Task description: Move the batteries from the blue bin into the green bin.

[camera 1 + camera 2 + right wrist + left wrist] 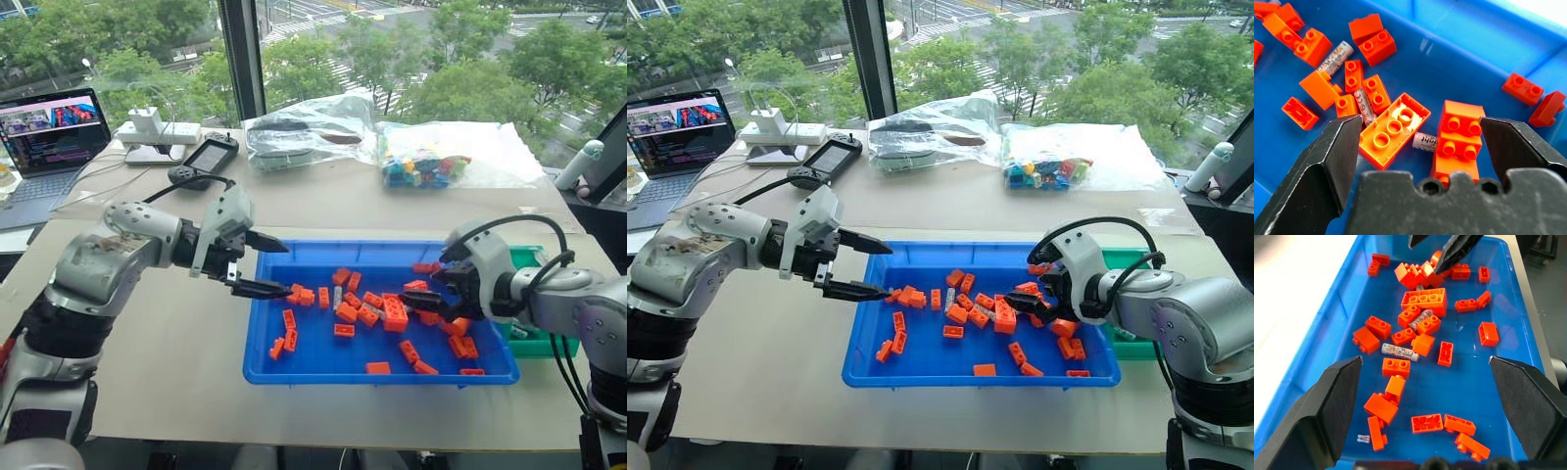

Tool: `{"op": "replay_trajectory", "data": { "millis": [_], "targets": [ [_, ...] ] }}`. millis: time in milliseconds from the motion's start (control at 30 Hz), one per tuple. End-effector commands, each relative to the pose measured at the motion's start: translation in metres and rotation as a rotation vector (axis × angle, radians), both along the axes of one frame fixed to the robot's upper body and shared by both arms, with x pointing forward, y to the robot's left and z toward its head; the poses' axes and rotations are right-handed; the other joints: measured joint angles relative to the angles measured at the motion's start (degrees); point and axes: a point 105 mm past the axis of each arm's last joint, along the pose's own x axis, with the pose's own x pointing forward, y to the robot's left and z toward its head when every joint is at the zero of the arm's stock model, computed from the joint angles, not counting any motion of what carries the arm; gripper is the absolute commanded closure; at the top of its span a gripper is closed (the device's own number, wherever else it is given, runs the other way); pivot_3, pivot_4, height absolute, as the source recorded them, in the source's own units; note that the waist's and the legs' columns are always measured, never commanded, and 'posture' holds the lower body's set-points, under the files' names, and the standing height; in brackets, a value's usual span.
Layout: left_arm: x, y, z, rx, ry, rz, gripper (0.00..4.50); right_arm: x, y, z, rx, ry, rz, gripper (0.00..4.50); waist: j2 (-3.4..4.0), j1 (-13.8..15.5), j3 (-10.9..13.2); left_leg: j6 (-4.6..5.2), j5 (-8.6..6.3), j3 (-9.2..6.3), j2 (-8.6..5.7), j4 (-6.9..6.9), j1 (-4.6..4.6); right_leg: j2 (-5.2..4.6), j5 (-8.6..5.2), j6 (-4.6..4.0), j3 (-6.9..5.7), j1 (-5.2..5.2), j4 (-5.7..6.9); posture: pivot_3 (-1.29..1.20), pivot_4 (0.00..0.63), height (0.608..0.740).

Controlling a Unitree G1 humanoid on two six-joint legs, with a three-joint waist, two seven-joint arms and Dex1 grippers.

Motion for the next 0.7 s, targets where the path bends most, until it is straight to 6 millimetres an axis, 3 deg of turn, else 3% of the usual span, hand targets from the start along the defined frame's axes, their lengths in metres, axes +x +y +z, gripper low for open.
{"op": "replay_trajectory", "data": {
  "millis": [33, 500, 700],
  "targets": [
    [-0.002, 0.002, 0.012, -0.007, -0.046, -0.014, 0.00, 0.002, -0.013, 0.000, -0.029, -0.011, -0.065, 0.05, 0.00, -0.15, 0.00, 0.00, 0.00, 0.00, 0.00, 0.00, 0.00, 0.00, 0.00, 0.00, 0.00, -0.01, 0.01, 0.00, 0.150, 0.732],
    [-0.001, -0.002, 0.009, -0.009, -0.046, -0.028, 0.00, -0.004, -0.023, -0.026, -0.085, 0.058, -0.113, 0.05, 0.00, -0.45, 0.00, 0.00, 0.00, 0.02, 0.06, 0.00, 0.02, 0.04, 0.00, 0.00, 0.01, -0.05, 0.02, 0.00, 0.150, 0.732],
    [-0.001, -0.001, 0.010, -0.010, -0.054, -0.016, 0.00, -0.001, -0.022, -0.024, -0.056, 0.053, -0.123, 1.74, 0.00, -0.41, 0.00, 0.00, 0.00, 0.01, 0.06, 0.00, 0.02, 0.05, 0.00, 0.00, 0.01, -0.05, 0.01, 0.00, 0.150, 0.732]
  ]
}}
